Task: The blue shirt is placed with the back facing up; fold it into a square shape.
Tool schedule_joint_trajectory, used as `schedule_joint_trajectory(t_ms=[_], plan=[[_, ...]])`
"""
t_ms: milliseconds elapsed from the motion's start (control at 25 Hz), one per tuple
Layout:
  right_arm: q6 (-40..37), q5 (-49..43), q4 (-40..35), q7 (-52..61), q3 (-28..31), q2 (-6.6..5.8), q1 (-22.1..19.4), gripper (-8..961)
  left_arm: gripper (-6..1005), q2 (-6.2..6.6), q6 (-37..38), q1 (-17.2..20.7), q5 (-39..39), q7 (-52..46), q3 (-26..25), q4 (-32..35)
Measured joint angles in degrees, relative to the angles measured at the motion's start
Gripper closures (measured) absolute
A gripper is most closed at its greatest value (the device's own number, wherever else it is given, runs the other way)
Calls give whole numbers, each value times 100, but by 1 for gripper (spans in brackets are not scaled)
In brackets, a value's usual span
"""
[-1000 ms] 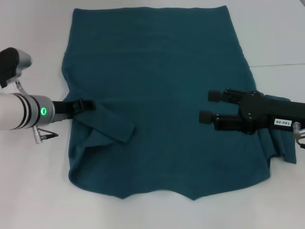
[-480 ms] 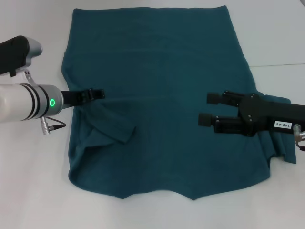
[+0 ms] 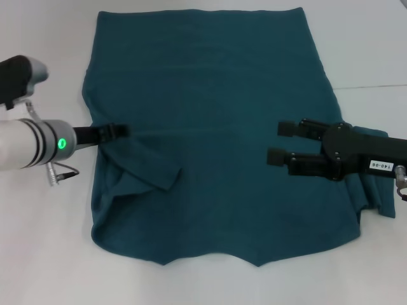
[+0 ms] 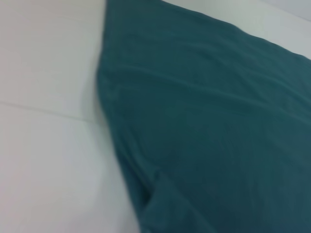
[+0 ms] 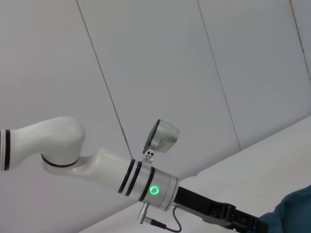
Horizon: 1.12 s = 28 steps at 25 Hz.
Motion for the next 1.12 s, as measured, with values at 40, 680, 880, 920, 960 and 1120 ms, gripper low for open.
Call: schedule_joint_trajectory(t_ms=[40,680,880,920,960,1120], plan=[[4,0,0,0,-5,0,0,70,306,10,-17,23,1,-4,0,0],[-5,-2,-2,-2,6,0,0,73,492,7,-354,89,-6,327,238,-202],[-14,-2,-2,-3,5,0,0,74,790,-23,-431,94,-15,333,239,-213],[-15,-2,-2,-3,2,0,0,75,808,-32,-453,100,-16,336,239,-213],[-16,-2,-2,-3,1,0,0,75,827,-39,-467,104,-17,341,239,-213],[-17,-2,13,0,7,0,0,76,902,-56,-544,97,-18,369,239,-225]])
